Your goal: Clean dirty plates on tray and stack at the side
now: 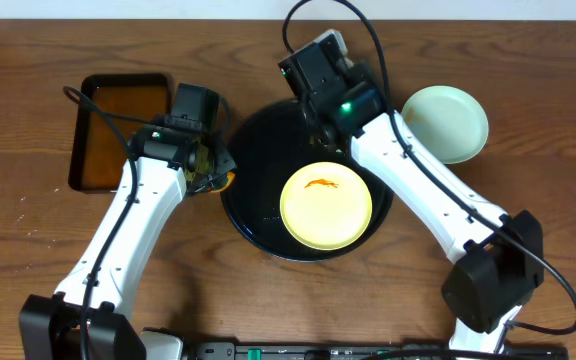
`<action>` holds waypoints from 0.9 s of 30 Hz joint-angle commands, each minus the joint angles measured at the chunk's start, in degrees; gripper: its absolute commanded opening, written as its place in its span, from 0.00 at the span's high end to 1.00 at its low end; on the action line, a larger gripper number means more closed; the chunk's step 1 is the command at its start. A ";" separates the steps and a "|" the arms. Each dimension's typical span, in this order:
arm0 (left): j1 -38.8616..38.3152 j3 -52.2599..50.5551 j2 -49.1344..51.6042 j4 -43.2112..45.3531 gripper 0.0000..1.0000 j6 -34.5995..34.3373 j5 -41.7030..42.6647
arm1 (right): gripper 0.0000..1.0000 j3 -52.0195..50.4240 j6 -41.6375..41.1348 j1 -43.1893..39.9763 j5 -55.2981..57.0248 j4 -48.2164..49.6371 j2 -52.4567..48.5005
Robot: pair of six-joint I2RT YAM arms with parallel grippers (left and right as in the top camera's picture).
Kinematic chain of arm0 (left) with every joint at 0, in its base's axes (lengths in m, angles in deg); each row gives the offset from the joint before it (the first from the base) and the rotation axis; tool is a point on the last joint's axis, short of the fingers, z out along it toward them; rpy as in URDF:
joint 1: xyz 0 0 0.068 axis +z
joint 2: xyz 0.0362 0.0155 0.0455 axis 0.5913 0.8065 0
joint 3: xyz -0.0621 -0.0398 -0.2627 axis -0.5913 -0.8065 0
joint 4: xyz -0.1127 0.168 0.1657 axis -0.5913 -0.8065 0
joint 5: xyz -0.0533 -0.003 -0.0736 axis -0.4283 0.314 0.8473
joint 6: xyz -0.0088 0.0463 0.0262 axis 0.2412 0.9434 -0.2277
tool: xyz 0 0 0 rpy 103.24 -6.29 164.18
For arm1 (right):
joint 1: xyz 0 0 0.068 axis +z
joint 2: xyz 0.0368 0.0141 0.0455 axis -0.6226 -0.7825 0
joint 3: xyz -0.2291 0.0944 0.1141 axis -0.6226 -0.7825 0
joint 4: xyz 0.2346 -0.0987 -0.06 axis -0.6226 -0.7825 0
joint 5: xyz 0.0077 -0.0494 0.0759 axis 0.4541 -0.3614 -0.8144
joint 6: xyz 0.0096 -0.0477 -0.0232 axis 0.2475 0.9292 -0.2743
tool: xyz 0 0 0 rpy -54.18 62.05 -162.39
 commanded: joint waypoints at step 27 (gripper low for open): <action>0.15 -1.09 -0.42 -0.11 0.92 1.01 -0.31 | 0.99 0.79 -2.05 0.02 -18.29 -0.42 0.33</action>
